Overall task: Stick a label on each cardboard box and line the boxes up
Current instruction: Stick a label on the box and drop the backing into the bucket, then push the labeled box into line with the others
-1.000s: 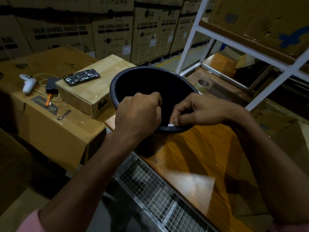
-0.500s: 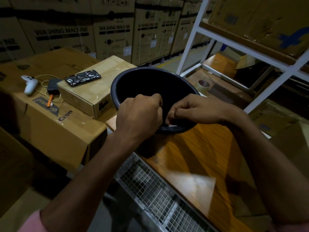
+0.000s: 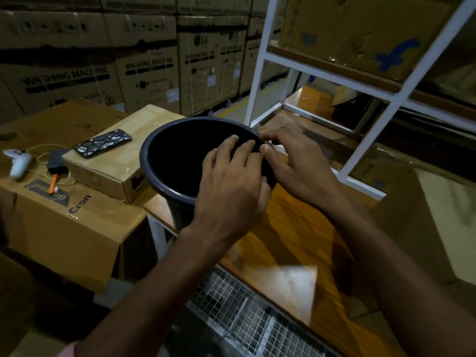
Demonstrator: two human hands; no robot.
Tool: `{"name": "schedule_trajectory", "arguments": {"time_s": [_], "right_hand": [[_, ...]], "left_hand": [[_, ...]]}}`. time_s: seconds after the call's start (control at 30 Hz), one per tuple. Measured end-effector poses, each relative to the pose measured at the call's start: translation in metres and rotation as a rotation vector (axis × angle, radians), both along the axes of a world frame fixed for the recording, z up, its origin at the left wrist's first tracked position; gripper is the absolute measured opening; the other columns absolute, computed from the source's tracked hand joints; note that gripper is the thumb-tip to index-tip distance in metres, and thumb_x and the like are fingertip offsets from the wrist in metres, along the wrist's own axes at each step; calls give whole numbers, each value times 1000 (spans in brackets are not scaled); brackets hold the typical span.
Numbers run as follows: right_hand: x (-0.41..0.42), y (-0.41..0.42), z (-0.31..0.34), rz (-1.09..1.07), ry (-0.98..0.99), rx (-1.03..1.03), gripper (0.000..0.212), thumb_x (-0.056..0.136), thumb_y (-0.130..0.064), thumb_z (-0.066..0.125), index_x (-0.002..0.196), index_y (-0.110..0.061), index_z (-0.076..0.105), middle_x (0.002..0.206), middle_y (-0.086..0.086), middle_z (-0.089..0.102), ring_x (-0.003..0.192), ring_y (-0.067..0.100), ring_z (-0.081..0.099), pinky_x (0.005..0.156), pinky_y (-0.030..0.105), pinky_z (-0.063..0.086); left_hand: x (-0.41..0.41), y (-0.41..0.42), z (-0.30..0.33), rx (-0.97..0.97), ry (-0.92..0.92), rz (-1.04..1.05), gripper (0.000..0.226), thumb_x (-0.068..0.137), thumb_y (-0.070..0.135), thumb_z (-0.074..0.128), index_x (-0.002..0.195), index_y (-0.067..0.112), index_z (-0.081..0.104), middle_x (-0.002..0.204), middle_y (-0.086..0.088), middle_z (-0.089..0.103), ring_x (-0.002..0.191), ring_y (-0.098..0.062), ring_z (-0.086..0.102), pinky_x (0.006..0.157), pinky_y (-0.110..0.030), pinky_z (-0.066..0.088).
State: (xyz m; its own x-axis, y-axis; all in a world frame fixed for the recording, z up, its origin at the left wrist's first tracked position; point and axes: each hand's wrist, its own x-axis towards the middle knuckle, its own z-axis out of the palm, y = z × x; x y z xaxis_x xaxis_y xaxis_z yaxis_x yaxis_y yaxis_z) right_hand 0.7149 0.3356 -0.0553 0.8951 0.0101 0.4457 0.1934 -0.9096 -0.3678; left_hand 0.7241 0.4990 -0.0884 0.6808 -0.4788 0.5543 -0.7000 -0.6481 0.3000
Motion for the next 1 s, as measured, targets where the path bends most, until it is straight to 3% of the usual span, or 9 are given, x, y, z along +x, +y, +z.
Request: {"name": "schedule_trajectory", "arguments": {"time_s": [0.17,0.33,0.47,0.7,0.9,1.0], "right_hand": [[-42,-30,6,-142,-171,-6,38,103,-35,45,128,-14,64,129,3,64,123,17,55,102,39,45],[-104,-71,21,-296,-276,9,30,102,-29,50,124,-15,65,120,3,64,111,17,58,92,32,46],[-156,-111,29,-405,-254,36,31,102,-31,49,124,-16,66,118,4,65,108,13,58,89,23,42],[-247,-189,31,-552,-115,78,32,106,-27,47,130,-13,64,124,3,66,112,14,59,91,31,47],[-303,-230,23,-638,153,62,38,106,-20,43,140,-9,58,141,8,60,127,20,53,91,22,33],[-311,-239,17,-594,295,-33,54,99,-35,29,141,-13,56,146,10,56,137,30,43,110,32,27]], "left_hand": [[-21,-42,8,2,-46,-103,58,91,37,54,140,6,51,155,-18,41,148,-40,25,115,-55,31],[-53,-98,20,36,-6,-257,71,91,39,59,151,10,34,163,-13,24,153,-35,12,120,-54,24],[-90,-144,29,7,-28,-378,69,93,38,57,152,14,32,162,-9,26,152,-31,13,120,-52,26],[-160,-227,34,72,57,-525,62,101,44,44,155,18,28,165,-6,22,154,-24,9,125,-45,13],[-198,-278,26,304,117,-374,62,99,50,30,146,12,42,160,-12,33,150,-31,20,118,-54,20],[-198,-280,22,414,147,-308,54,98,46,27,137,14,48,153,-10,40,141,-31,32,108,-61,29]]}}
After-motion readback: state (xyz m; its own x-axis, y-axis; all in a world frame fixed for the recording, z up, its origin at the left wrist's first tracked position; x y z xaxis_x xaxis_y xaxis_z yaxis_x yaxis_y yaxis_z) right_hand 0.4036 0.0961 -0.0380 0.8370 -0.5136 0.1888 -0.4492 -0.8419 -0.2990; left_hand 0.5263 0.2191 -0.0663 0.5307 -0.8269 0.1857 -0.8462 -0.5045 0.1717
